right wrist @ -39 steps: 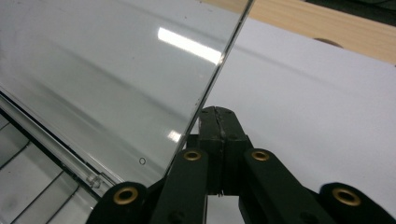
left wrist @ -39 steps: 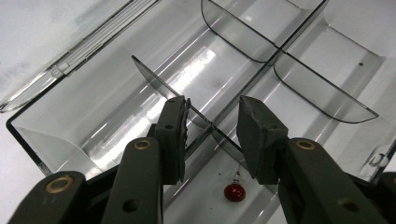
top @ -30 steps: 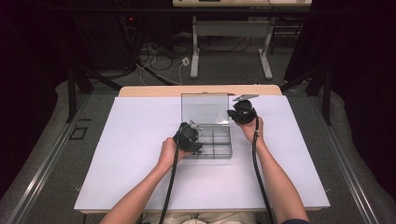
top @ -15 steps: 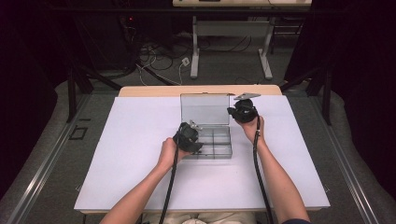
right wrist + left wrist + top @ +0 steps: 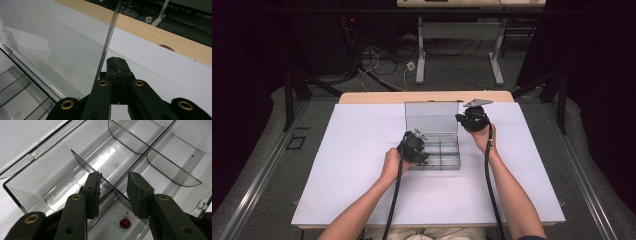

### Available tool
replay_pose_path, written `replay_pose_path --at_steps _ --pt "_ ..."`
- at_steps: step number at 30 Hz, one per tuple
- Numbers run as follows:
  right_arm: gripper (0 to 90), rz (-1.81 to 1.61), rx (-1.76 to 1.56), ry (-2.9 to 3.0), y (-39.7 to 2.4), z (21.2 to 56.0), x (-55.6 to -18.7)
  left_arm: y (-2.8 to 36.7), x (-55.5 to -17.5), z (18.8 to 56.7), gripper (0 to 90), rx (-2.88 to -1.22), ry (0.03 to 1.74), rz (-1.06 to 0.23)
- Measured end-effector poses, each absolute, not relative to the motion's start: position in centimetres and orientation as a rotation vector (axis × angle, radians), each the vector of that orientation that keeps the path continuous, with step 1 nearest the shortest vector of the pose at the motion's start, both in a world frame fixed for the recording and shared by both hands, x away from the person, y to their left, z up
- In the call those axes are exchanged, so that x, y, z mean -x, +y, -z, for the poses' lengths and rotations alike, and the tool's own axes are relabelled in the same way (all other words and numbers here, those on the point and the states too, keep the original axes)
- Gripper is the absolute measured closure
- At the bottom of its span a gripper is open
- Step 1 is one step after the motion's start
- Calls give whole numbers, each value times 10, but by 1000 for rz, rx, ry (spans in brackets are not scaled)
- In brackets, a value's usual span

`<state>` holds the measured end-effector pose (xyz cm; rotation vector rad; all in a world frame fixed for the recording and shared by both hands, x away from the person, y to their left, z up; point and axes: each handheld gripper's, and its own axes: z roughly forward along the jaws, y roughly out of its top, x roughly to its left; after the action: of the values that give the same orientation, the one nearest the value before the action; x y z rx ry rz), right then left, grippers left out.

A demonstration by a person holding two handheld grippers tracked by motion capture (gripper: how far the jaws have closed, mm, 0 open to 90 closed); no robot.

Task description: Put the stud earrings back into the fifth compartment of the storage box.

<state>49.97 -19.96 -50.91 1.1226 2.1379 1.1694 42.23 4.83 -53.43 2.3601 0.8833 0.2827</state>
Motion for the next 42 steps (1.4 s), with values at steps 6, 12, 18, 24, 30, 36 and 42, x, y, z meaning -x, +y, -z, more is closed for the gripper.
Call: replay_pose_path --at_steps 6,12,18,24,30,36,42 --pt "900 -1185 -1103 2139 -201 509 -498 49 -423 534 613 -2369 876 -269" --pt "900 -1190 -1095 2142 -201 509 -497 55 -423 519 324 -2293 888 -356" --pt "900 -1189 -1085 2141 -201 509 -495 74 -433 492 26 -2240 926 -433" --pt "900 -1197 -1081 2143 -202 509 -494 89 -451 469 0 -2164 971 -474" --pt "900 -1186 -1079 2145 -201 508 -494 95 -470 447 147 -2135 988 -549" --pt "900 -1185 -1065 2152 -201 508 -493 100 -485 437 364 -2111 982 -568" --pt "900 -1179 -1055 2153 -201 508 -494 100 -492 436 527 -2132 907 -509"
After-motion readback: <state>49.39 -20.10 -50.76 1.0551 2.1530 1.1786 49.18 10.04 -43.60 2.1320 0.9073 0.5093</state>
